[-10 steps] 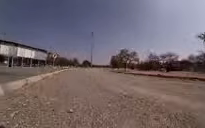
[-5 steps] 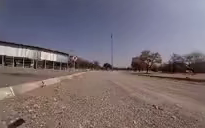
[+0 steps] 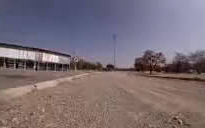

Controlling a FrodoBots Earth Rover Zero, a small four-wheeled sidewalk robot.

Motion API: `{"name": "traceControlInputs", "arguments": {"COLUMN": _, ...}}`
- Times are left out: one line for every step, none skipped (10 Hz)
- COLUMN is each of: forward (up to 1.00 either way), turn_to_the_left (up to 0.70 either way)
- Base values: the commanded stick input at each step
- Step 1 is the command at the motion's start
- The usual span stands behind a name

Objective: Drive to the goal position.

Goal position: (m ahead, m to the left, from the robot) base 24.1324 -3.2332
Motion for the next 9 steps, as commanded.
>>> {"name": "traceControlInputs", "arguments": {"forward": 1.0, "turn_to_the_left": 0.0}}
{"name": "traceControlInputs", "arguments": {"forward": 1.0, "turn_to_the_left": 0.0}}
{"name": "traceControlInputs", "arguments": {"forward": 1.0, "turn_to_the_left": 0.0}}
{"name": "traceControlInputs", "arguments": {"forward": 1.0, "turn_to_the_left": 0.0}}
{"name": "traceControlInputs", "arguments": {"forward": 1.0, "turn_to_the_left": 0.0}}
{"name": "traceControlInputs", "arguments": {"forward": 1.0, "turn_to_the_left": 0.0}}
{"name": "traceControlInputs", "arguments": {"forward": 1.0, "turn_to_the_left": 0.0}}
{"name": "traceControlInputs", "arguments": {"forward": 1.0, "turn_to_the_left": 0.0}}
{"name": "traceControlInputs", "arguments": {"forward": 1.0, "turn_to_the_left": 0.0}}
